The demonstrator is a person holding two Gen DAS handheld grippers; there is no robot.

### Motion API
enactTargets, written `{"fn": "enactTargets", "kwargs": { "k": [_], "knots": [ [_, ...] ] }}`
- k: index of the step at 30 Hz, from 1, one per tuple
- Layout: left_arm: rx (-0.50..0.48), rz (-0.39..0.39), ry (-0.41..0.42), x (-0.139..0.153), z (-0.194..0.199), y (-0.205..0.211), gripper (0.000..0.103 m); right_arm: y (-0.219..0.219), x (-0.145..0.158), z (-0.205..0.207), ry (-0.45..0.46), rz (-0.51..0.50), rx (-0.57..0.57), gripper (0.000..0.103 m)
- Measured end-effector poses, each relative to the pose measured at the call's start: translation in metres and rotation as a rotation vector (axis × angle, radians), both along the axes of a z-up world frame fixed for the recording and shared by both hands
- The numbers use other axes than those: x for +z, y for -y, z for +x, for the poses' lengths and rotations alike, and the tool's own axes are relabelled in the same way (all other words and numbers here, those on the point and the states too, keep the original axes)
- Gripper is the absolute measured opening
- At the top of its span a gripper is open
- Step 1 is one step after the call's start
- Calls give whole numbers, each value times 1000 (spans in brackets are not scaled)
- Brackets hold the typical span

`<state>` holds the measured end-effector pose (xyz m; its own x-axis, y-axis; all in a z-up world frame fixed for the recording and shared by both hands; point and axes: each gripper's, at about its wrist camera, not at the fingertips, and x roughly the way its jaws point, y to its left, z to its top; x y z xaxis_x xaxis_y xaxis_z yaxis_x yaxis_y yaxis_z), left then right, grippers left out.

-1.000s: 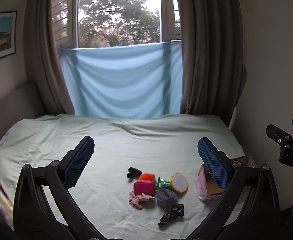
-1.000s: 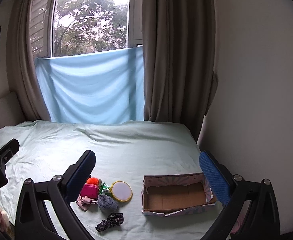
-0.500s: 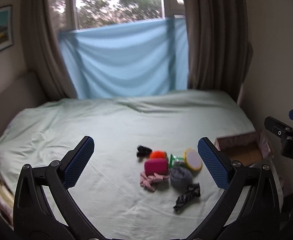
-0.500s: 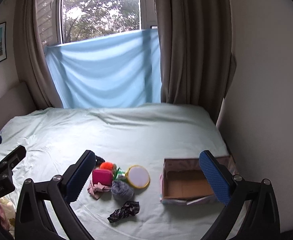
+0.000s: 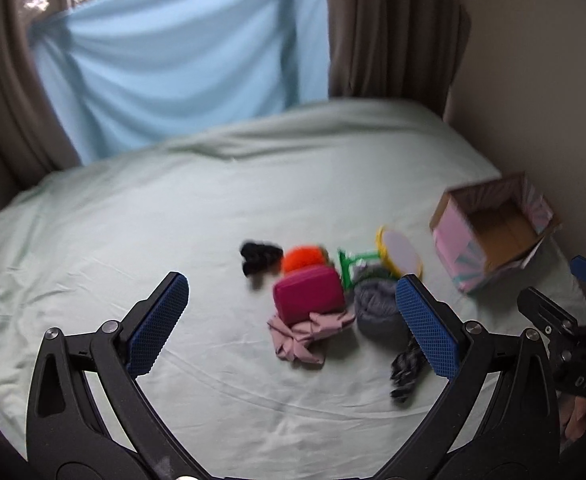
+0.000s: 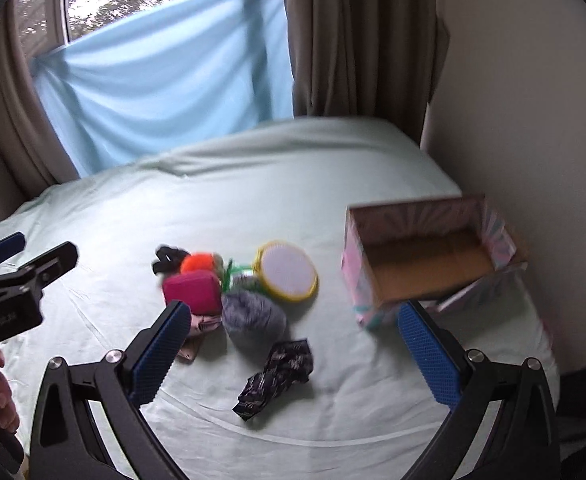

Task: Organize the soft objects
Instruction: 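Grasp the pink cloth with the left tool while the right grasps the black cloth, then carry both cloths to the cardboard box and open both tools inside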

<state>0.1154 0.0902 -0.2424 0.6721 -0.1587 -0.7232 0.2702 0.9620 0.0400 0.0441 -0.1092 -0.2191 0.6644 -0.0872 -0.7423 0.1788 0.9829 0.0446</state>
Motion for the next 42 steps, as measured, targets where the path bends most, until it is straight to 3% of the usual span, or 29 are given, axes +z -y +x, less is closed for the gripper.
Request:
{"fn": "enactTargets", "kwargs": {
  "k": [10, 16, 20, 22, 28, 30, 33, 42],
  "knots": [
    [-83, -38, -190, -158, 53, -9, 102, -26, -133, 24, -80, -33, -127, 103],
    [-131, -50, -236, -213, 66, -2, 102, -24, -187, 32, -118, -6, -208, 96],
    [-159, -49, -245, -232, 71, 4, 102, -24, -211, 34, -142, 8, -241, 92],
    [-170, -45, -258, -238, 73, 7, 98, -25, -220, 36, -154, 15, -248, 85],
    [-178, 30, -245, -246, 71, 13, 67, -30, -239, 46, -203, 46, -254, 65],
    [-176, 44, -242, -244, 69, 9, 48, -32, -240, 48, -217, 38, -258, 55],
    [-170, 36, -251, -241, 67, 3, 30, -32, -239, 45, -215, 48, -268, 47],
    [-154, 20, -270, -228, 58, -7, 21, -40, -225, 45, -215, 38, -254, 40]
  ]
}}
